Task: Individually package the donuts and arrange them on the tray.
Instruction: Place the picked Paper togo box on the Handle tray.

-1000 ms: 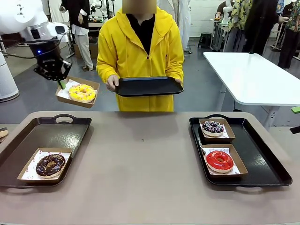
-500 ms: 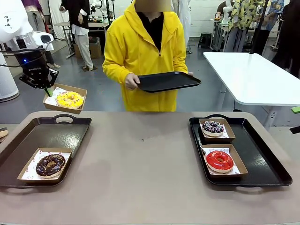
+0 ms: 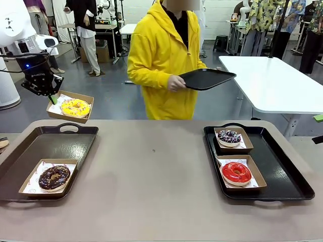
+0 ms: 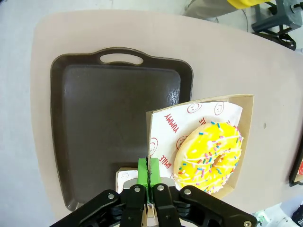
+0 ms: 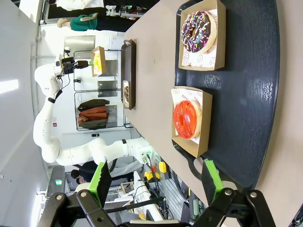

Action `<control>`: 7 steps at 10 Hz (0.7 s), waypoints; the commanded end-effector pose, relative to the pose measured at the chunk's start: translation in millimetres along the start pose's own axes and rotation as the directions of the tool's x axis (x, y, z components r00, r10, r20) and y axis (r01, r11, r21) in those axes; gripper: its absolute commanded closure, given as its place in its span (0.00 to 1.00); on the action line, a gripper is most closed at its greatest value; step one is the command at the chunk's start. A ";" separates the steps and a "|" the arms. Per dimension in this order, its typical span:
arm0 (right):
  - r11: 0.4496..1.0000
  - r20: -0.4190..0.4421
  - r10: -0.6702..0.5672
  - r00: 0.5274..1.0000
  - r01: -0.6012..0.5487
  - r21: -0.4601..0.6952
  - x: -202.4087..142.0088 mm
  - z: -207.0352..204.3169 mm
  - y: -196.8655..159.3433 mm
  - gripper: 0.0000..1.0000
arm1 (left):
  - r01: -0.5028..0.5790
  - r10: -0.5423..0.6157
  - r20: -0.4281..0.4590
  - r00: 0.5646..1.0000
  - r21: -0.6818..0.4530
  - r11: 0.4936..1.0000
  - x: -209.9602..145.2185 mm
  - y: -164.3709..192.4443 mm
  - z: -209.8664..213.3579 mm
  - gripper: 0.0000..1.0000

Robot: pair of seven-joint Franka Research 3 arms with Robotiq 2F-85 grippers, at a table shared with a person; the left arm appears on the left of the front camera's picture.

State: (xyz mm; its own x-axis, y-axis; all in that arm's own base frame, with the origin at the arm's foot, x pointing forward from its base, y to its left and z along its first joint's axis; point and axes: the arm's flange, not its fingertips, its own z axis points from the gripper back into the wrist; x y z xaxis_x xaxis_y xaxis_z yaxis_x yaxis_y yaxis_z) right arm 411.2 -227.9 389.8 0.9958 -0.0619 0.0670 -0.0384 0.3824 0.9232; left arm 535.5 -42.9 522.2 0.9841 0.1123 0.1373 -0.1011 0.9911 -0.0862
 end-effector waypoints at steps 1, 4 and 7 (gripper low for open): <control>1.000 0.004 0.001 1.000 -0.001 0.001 -3.0 -0.9 1.7 0.00 | -0.008 0.008 0.004 1.000 -0.001 1.000 -0.8 0.0 2.4 0.99; 1.000 0.004 0.001 1.000 -0.001 0.001 -3.0 -0.9 1.7 0.00 | 0.000 0.000 0.000 1.000 0.000 1.000 0.0 0.0 0.0 0.99; 1.000 0.004 0.001 1.000 -0.001 0.001 -3.0 -0.9 1.7 0.00 | 0.088 -0.088 -0.027 0.996 -0.004 0.996 4.3 24.8 -19.4 0.99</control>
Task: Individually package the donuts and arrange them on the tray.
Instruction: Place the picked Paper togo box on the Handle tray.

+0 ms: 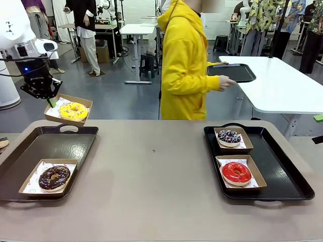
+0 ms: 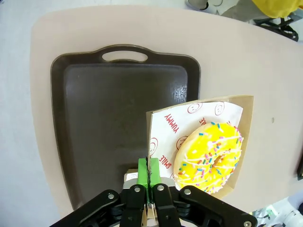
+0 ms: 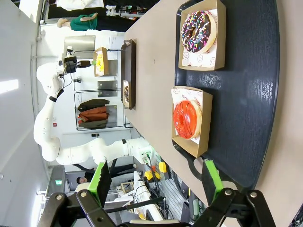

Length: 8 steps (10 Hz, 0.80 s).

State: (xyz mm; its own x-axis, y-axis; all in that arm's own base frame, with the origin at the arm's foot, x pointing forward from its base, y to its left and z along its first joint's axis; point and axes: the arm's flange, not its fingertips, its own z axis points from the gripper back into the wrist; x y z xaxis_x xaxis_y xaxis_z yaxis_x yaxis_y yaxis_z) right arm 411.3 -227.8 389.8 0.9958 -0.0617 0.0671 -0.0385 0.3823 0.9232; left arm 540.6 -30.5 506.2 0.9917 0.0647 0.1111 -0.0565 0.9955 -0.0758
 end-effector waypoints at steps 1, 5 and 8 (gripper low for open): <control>1.000 0.004 0.001 1.000 -0.001 0.001 -3.0 -0.8 1.7 0.00 | 0.072 -0.072 0.007 0.997 0.006 0.997 0.6 19.7 -9.3 0.99; 1.000 0.004 0.001 1.000 -0.001 0.001 -3.0 -0.8 1.7 0.00 | 0.064 -0.063 -0.027 0.998 0.026 0.998 3.9 43.9 -49.0 0.99; 1.000 0.004 0.001 1.000 -0.001 0.001 -3.0 -0.8 1.7 0.00 | 0.054 -0.053 -0.032 0.998 0.044 0.998 3.2 57.9 -79.7 0.99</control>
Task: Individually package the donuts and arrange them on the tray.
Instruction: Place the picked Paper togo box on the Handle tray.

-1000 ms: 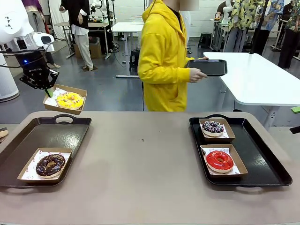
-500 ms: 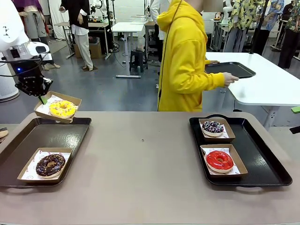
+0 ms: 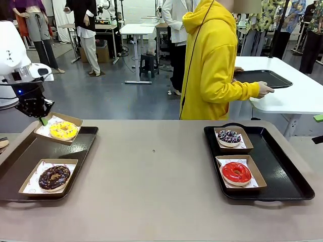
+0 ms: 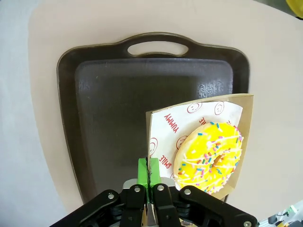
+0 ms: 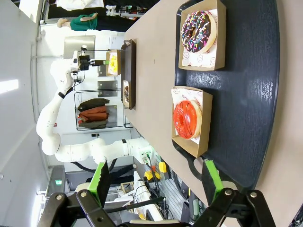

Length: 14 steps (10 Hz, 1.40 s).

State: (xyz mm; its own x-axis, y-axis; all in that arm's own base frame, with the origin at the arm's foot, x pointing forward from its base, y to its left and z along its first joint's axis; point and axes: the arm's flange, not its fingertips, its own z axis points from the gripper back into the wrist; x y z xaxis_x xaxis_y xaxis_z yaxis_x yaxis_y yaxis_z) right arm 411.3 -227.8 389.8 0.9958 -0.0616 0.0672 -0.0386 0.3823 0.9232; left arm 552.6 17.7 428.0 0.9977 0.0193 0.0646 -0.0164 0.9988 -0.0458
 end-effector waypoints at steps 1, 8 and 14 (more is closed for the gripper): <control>1.000 0.004 0.001 1.000 -0.001 0.001 -3.0 -0.8 1.7 0.00 | 0.020 -0.021 0.018 1.000 0.023 1.000 -5.0 6.8 -12.3 0.99; 1.000 0.004 0.001 1.000 -0.001 0.001 -3.0 -0.8 1.7 0.00 | 0.024 -0.024 0.003 1.000 0.074 0.997 -9.2 5.5 -51.8 0.99; 1.000 0.004 0.001 1.000 -0.001 0.001 -3.0 -0.8 1.7 0.00 | 0.018 -0.019 0.006 1.000 0.089 0.996 -6.5 6.6 -49.6 0.00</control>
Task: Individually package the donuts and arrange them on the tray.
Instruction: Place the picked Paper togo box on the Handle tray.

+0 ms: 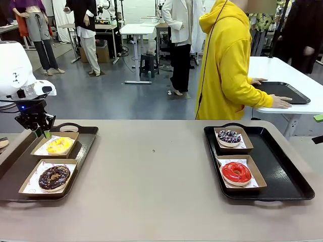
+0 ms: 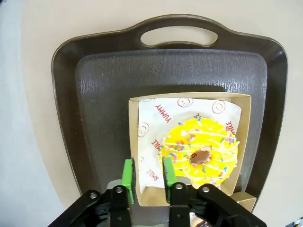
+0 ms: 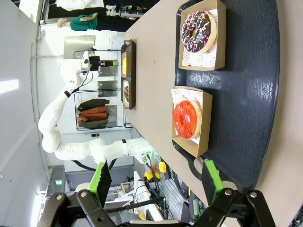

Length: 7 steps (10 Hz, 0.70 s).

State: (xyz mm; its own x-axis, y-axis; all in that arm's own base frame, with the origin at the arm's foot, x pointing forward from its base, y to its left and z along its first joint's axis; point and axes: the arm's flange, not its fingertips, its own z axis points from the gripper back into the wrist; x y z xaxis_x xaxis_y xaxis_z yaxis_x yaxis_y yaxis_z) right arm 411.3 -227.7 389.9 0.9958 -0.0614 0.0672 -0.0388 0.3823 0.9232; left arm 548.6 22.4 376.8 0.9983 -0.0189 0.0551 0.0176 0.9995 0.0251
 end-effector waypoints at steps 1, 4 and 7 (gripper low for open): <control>1.000 0.004 0.001 1.000 -0.001 0.001 -3.0 -0.8 1.6 0.00 | -0.023 0.023 0.016 1.000 0.017 1.000 0.4 -0.3 2.0 0.00; 1.000 0.004 0.001 1.000 -0.001 0.001 -3.0 -0.8 1.6 0.00 | -0.030 0.030 0.020 0.999 -0.014 0.999 0.2 0.6 10.6 0.39; 1.000 0.004 0.001 1.000 -0.001 0.001 -3.0 -0.8 1.6 0.00 | -0.024 0.025 0.017 1.000 -0.065 0.998 -3.4 1.8 19.0 0.00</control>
State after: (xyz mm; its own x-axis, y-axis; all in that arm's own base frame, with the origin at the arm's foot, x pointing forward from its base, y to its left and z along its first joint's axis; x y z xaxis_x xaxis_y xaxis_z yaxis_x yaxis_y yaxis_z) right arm 411.3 -227.7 389.9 0.9958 -0.0614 0.0672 -0.0388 0.3823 0.9232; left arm 547.6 21.2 390.4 0.9971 0.0080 0.0760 -0.0072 0.9999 -0.0110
